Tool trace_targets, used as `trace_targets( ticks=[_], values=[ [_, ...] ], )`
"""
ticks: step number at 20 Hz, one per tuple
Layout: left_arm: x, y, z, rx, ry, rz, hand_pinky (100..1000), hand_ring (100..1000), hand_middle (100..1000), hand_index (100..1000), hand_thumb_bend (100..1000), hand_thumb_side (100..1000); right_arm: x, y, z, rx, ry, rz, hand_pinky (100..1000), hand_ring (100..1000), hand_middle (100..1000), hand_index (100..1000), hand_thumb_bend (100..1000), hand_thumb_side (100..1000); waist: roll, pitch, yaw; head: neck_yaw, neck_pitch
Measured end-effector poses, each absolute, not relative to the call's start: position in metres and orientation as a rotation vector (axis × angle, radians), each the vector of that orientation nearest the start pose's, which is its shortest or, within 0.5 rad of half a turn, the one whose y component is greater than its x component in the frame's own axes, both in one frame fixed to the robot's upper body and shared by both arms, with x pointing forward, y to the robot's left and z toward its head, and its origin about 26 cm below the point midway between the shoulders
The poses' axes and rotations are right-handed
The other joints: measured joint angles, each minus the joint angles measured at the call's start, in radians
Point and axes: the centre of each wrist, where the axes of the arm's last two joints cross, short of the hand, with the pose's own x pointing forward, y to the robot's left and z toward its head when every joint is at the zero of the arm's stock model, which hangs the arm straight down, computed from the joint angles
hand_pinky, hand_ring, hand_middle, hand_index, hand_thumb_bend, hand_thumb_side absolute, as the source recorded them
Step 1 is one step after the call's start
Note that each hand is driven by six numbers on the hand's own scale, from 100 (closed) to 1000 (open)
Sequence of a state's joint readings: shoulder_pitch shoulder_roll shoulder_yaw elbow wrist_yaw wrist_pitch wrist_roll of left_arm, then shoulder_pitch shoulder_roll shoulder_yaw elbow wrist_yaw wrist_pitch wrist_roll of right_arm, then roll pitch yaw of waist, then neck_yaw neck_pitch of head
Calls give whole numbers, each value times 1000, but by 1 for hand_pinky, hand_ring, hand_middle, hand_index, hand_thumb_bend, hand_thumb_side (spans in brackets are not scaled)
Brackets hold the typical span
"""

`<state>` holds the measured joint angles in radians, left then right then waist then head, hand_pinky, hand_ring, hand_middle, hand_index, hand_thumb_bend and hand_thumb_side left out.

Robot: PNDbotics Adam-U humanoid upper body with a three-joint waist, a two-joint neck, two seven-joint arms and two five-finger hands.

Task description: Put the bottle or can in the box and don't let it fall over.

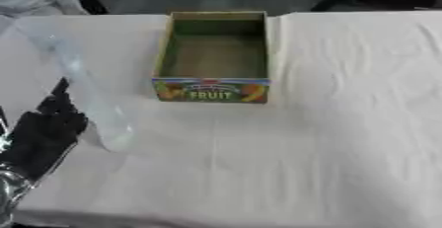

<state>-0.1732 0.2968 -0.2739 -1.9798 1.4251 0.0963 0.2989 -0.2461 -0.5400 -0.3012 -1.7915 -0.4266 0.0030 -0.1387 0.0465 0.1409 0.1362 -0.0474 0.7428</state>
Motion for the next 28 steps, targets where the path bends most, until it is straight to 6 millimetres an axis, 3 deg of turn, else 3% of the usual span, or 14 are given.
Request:
trace_targets(
  ticks=[13,28],
  values=[
    [288,194,158,-1249,-1341,429,100,116,222,1000,550,738,302,-393,202,-261,-2134,-136,807,899,1000,968,100,702,6,-2,2,0,4],
    [290,191,164,-1279,-1341,418,100,145,231,1000,544,738,301,-394,200,-264,-2126,-136,808,899,1000,968,100,701,8,-6,7,1,12]
  ],
)
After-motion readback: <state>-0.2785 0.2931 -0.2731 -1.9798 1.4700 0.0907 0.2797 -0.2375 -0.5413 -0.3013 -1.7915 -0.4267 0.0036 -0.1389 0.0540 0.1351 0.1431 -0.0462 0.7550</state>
